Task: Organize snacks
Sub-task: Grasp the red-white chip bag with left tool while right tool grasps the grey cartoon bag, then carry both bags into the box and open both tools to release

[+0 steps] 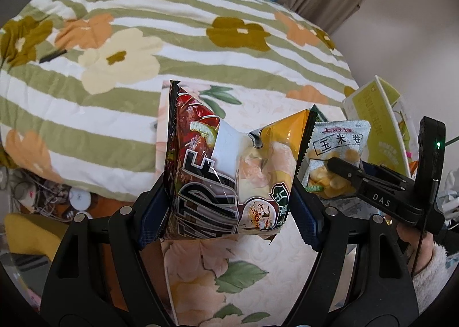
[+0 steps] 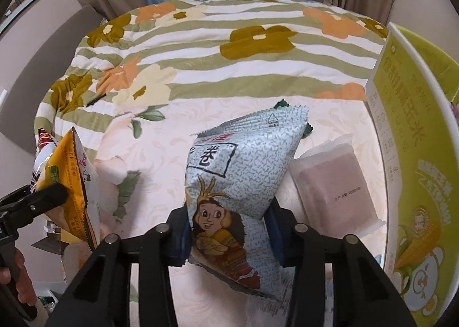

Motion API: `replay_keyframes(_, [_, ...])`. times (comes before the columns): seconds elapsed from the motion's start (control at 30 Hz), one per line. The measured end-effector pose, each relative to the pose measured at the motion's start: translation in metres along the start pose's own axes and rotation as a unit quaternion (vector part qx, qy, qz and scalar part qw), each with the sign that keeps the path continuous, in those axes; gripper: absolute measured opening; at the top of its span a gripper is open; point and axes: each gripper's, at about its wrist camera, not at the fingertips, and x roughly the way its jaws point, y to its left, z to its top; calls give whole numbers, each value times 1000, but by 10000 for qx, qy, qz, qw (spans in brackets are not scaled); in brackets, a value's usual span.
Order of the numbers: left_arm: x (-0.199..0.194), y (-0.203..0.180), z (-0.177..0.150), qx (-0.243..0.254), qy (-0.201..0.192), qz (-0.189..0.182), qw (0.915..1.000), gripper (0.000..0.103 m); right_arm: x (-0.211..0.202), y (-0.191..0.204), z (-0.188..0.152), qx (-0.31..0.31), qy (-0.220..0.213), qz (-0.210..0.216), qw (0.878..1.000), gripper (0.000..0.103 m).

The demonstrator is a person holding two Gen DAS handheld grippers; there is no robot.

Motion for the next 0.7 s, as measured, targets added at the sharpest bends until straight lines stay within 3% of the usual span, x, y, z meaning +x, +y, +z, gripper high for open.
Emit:
replay_keyframes(0.27, [-38, -34, 12, 326, -357, 13, 9988, 76, -57, -3, -2, 148, -428, 104, 9989, 40])
replay_keyframes(0.5, [-68, -97, 28, 571, -767, -216, 9952, 76, -124, -34, 3, 348, -917, 241, 9949, 40])
replay_keyframes(0.7, [-73, -177, 33, 674, -1049, -252, 9919, 76, -174, -82, 6, 315, -1321, 278, 9903, 40])
